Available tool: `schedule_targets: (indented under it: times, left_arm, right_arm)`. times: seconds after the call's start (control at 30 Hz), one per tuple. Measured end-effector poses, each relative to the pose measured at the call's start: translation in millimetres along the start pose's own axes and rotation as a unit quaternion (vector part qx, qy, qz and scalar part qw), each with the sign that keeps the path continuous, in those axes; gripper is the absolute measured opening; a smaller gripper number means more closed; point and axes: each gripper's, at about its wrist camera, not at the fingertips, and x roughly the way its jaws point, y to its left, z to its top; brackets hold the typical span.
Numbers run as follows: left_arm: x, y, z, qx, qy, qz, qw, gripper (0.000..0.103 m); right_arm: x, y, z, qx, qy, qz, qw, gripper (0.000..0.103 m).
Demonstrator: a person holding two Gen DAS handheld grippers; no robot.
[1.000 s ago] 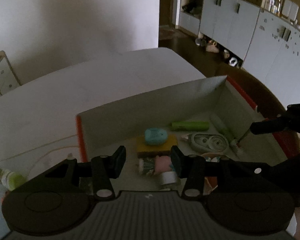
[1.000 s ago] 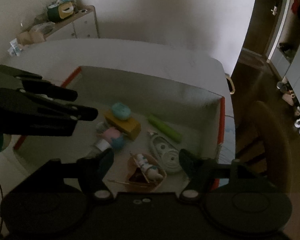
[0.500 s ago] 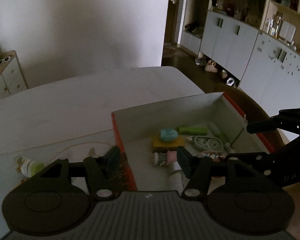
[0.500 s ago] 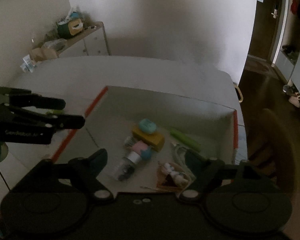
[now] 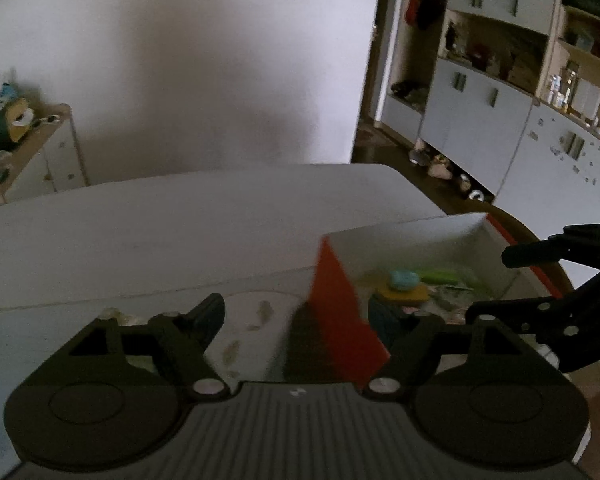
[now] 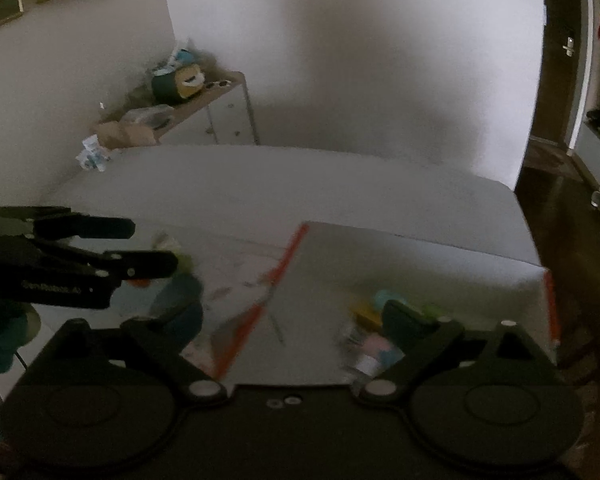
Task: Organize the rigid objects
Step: 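Withdraw both tools from the box back toward the table items, then grasp the orange figurine with the left tool while the right tool grasps the green-lidded jar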
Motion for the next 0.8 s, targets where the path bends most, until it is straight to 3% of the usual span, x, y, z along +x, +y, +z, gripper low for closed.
schedule_targets:
  times: [0.37, 0.8]
  left_arm:
    - [-6.0, 82.3, -18.7, -0.01, -0.009, 0.022, 0.9997, 0.079]
    - [12.5, 171.5, -57.7, -0.038, 0.025, 0.043, 0.998, 0.079]
  right_arm:
    - [44.7, 74.5, 26.2, -0.021, -0.001, 0.019, 1.0, 0.102]
    - [117.9, 142.6, 46.1, -0.048, 0.034, 0.021, 0.998, 0.102]
